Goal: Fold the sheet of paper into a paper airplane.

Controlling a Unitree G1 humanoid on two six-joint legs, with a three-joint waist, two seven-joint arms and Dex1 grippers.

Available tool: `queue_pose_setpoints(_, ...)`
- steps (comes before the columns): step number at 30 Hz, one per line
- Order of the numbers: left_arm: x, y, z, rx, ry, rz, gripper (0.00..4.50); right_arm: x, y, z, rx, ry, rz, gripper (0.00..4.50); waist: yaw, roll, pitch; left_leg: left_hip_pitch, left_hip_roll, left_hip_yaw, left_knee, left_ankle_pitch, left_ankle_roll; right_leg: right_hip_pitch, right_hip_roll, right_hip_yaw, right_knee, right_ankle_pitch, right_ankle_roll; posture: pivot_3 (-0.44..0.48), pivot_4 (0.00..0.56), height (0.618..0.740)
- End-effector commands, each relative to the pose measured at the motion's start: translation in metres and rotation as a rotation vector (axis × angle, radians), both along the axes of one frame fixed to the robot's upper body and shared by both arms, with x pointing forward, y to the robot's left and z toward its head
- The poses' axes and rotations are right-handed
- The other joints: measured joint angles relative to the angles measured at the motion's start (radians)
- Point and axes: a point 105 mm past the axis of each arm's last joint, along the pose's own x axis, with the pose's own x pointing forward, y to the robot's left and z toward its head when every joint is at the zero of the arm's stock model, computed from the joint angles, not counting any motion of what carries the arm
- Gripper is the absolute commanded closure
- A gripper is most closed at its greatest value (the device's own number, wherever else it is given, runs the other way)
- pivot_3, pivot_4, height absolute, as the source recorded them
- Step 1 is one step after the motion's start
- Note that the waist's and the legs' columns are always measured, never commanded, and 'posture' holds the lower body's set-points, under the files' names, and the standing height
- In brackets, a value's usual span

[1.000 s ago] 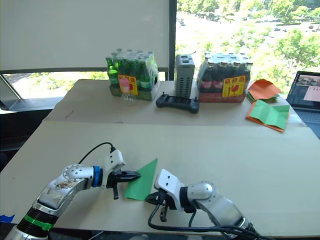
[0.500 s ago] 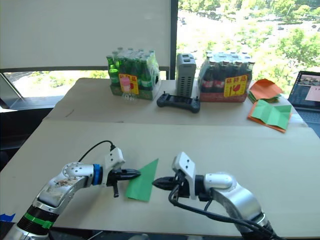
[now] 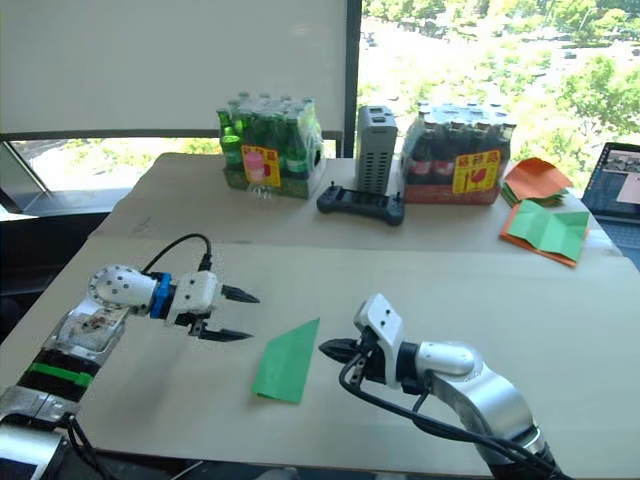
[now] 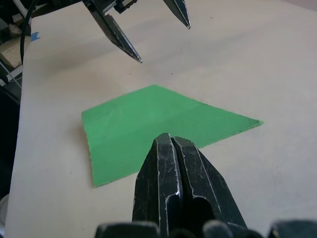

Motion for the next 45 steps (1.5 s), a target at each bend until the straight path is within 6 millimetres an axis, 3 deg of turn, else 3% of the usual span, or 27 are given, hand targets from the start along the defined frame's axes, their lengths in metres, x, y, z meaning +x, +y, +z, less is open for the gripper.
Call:
queue_pose_setpoints(1,0.004,-0.011,0.007,0.048,-0.197,-0.197,1.31,0.002,0.002,0.008,0.01,-0.05,-0.016,4.5,-0.001,-0.001,0.0,-0.001,0.0,0.0,0.001,0.0,0.0,0.0,0.0,0.0,-0.001,0.001,0.0,0.0,0.15,0.675)
queue_pose_setpoints(9,0.01,-0.024,-0.001,0.122,-0.241,-0.349,1.31,0.004,-0.008,0.008,-0.003,-0.067,-0.091,4.5,-0.013,-0.003,0.002,-0.004,-0.001,0.001,0.003,-0.001,0.004,-0.002,-0.003,0.0,-0.001,0.002,0.003,0.0,0.15,0.675)
queue_pose_setpoints(18,0.002,-0.051,-0.001,0.034,-0.254,-0.439,1.31,0.002,-0.01,0.005,-0.003,-0.06,-0.135,4.5,-0.014,-0.003,0.002,-0.005,-0.002,0.0,0.006,-0.001,0.004,-0.001,-0.002,0.001,0.001,0.003,0.004,0.0,0.15,0.675)
queue_pose_setpoints(19,0.001,-0.051,-0.002,0.039,-0.248,-0.448,1.84,0.001,-0.011,0.005,-0.002,-0.059,-0.137,4.5,-0.017,-0.003,0.002,-0.005,-0.002,0.0,0.007,-0.001,0.004,-0.001,-0.002,0.001,0.001,0.003,0.004,0.0,0.15,0.675)
queue_pose_setpoints(27,-0.003,-0.048,-0.01,0.071,-0.223,-0.468,4.45,0.0,-0.013,0.002,-0.009,-0.048,-0.145,4.5,-0.025,-0.003,0.002,-0.005,-0.002,0.0,0.007,-0.001,0.004,-0.002,-0.002,0.001,0.002,0.003,0.004,0.0,0.15,0.675)
queue_pose_setpoints(32,-0.003,-0.04,-0.016,0.1,-0.198,-0.437,4.45,0.003,-0.011,0.005,0.002,-0.059,-0.154,4.5,-0.029,-0.003,0.002,-0.005,-0.002,0.0,0.008,-0.001,0.004,-0.001,-0.002,0.001,0.002,0.003,0.004,0.0,0.15,0.675)
queue_pose_setpoints(40,0.025,-0.039,-0.006,0.023,-0.032,0.074,4.45,0.031,-0.042,0.026,-0.007,-0.167,-0.33,4.5,-0.03,-0.003,0.002,-0.005,-0.002,0.0,0.008,-0.002,0.005,-0.002,0.0,0.002,0.006,0.003,0.005,0.0,0.15,0.675)
queue_pose_setpoints(45,0.001,-0.047,-0.023,0.056,0.102,0.264,4.45,0.035,-0.049,0.024,-0.047,-0.2,-0.345,4.5,-0.035,-0.003,0.002,-0.004,-0.002,0.001,0.008,-0.001,0.004,-0.005,0.001,0.004,0.015,0.003,0.005,0.0,0.15,0.675)
